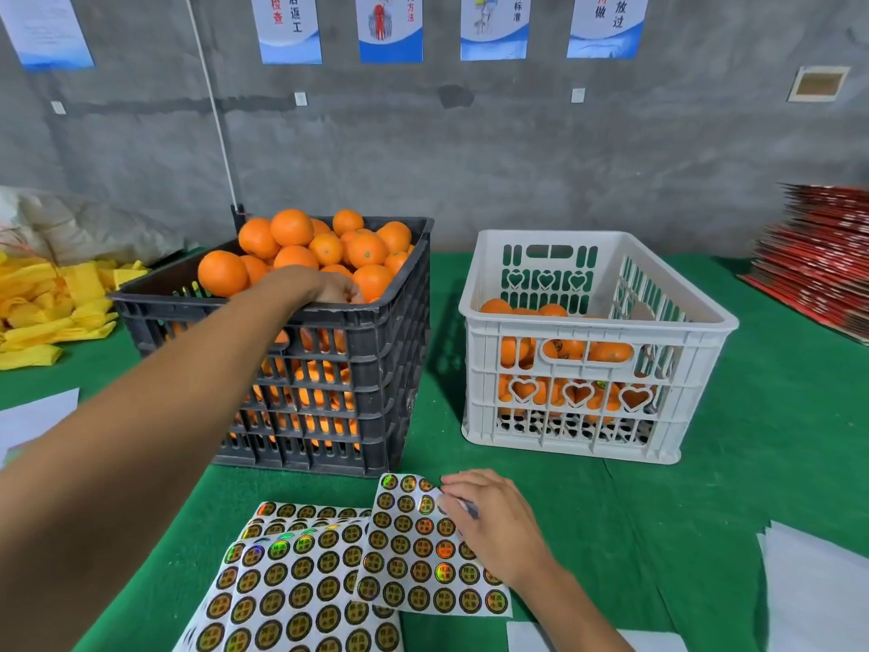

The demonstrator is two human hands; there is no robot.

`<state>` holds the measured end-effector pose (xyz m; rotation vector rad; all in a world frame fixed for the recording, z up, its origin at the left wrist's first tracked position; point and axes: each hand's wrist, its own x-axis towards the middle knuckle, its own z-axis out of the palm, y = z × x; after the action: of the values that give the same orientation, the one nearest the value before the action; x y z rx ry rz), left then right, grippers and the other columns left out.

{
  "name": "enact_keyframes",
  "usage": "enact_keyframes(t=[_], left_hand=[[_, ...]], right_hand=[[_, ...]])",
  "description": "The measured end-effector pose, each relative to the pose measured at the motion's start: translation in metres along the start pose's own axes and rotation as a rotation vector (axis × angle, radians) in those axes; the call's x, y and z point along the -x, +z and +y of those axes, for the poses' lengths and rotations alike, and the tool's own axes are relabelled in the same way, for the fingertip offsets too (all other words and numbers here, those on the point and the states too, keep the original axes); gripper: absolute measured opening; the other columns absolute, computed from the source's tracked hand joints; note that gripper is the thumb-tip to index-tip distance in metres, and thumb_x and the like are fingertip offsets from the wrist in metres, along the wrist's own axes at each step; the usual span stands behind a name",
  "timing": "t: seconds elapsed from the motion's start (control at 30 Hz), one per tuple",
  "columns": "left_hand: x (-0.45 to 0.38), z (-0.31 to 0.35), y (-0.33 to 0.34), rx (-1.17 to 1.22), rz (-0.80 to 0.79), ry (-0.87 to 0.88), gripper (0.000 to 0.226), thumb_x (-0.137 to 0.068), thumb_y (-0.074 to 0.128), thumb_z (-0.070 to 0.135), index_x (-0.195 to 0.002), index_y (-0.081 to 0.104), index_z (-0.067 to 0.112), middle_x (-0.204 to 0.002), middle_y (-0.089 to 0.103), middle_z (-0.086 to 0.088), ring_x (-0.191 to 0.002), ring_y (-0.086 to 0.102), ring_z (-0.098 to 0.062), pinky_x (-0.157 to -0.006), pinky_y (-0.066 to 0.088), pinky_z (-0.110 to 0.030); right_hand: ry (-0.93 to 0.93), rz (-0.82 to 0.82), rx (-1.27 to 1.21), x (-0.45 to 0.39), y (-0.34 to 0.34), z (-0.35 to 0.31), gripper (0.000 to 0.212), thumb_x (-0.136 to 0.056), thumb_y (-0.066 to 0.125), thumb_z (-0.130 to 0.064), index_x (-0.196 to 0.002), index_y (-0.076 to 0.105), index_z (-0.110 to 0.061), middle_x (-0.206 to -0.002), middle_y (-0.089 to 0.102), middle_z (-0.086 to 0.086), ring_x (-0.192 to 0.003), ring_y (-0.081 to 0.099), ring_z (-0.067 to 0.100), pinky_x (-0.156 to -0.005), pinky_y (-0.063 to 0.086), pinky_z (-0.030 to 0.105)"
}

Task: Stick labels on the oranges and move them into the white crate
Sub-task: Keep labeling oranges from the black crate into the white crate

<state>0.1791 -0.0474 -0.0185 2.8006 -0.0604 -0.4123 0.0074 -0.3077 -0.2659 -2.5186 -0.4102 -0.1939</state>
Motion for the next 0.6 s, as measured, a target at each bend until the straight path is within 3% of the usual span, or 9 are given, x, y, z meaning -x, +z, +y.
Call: enact_keyframes(t=[0.07, 0.13, 0.2, 0.3, 0.43, 0.5, 0.6], left_hand=[[0.0, 0.005, -0.002, -0.061, 0.189, 0.141, 0.026, -0.093, 0.071, 0.005, -0.111, 0.061, 0.02, -0.127, 0.063, -0.015, -0.103, 0.063, -0.032, -0.085, 0.055, -0.039], [0.006, 0.006, -0.005, -0.01, 0.494, 0.224, 0.032, -0.087, 0.074, 0.004, -0.105, 0.06, 0.026, -0.111, 0.063, -0.005, -0.098, 0.059, -0.027, -0.078, 0.046, -0.033], [0.016, 0.007, -0.006, 0.106, 0.735, 0.337, 0.037, -0.085, 0.079, 0.011, -0.104, 0.056, 0.033, -0.093, 0.056, 0.007, -0.093, 0.055, -0.022, -0.072, 0.042, -0.033], [0.036, 0.012, 0.002, 0.331, 0.98, 0.554, 0.033, -0.09, 0.077, 0.026, -0.114, 0.056, 0.035, -0.116, 0.061, 0.009, -0.109, 0.057, -0.013, -0.089, 0.047, -0.03], [0.071, 0.032, 0.035, 0.518, 1.157, 0.86, 0.034, -0.096, 0.073, 0.032, -0.124, 0.055, 0.029, -0.128, 0.059, 0.006, -0.106, 0.058, -0.007, -0.084, 0.047, -0.016], [0.081, 0.04, 0.057, 0.521, 1.169, 0.992, 0.035, -0.098, 0.074, 0.026, -0.126, 0.053, 0.026, -0.135, 0.056, -0.001, -0.121, 0.057, -0.014, -0.091, 0.05, -0.022], [0.084, 0.045, 0.09, 0.555, 1.08, 1.12, 0.036, -0.097, 0.075, 0.017, -0.127, 0.055, 0.019, -0.146, 0.049, -0.009, -0.131, 0.055, -0.028, -0.089, 0.056, -0.031]], right_hand=[[0.028, 0.037, -0.083, 0.001, -0.002, 0.0, 0.034, -0.105, 0.048, -0.04, -0.091, 0.073, -0.02, -0.117, 0.073, -0.005, -0.112, 0.058, 0.007, -0.108, 0.043, 0.03], [0.053, 0.061, -0.126, 0.002, -0.006, -0.001, 0.033, -0.104, 0.051, -0.038, -0.087, 0.07, -0.017, -0.112, 0.073, -0.003, -0.108, 0.06, 0.008, -0.103, 0.048, 0.035], [0.042, 0.026, -0.107, 0.003, -0.008, -0.005, 0.034, -0.099, 0.053, -0.054, -0.112, 0.073, -0.03, -0.129, 0.065, -0.02, -0.121, 0.052, -0.002, -0.113, 0.039, 0.03], [0.007, -0.125, -0.014, 0.006, -0.008, -0.008, 0.076, -0.087, 0.049, -0.081, -0.146, 0.052, -0.034, -0.15, 0.041, -0.027, -0.138, 0.031, -0.002, -0.12, 0.019, 0.03], [-0.002, -0.125, 0.018, 0.005, -0.007, -0.011, 0.067, -0.088, 0.055, -0.074, -0.144, 0.053, -0.037, -0.155, 0.037, -0.026, -0.144, 0.027, 0.001, -0.121, 0.011, 0.031], [0.006, -0.117, -0.003, 0.006, -0.007, -0.011, 0.061, -0.089, 0.057, -0.07, -0.141, 0.056, -0.038, -0.154, 0.039, -0.027, -0.144, 0.028, 0.001, -0.121, 0.012, 0.031], [0.013, -0.119, -0.041, 0.007, -0.005, -0.011, 0.055, -0.089, 0.059, -0.067, -0.137, 0.059, -0.039, -0.152, 0.041, -0.029, -0.143, 0.029, 0.0, -0.123, 0.013, 0.032]])
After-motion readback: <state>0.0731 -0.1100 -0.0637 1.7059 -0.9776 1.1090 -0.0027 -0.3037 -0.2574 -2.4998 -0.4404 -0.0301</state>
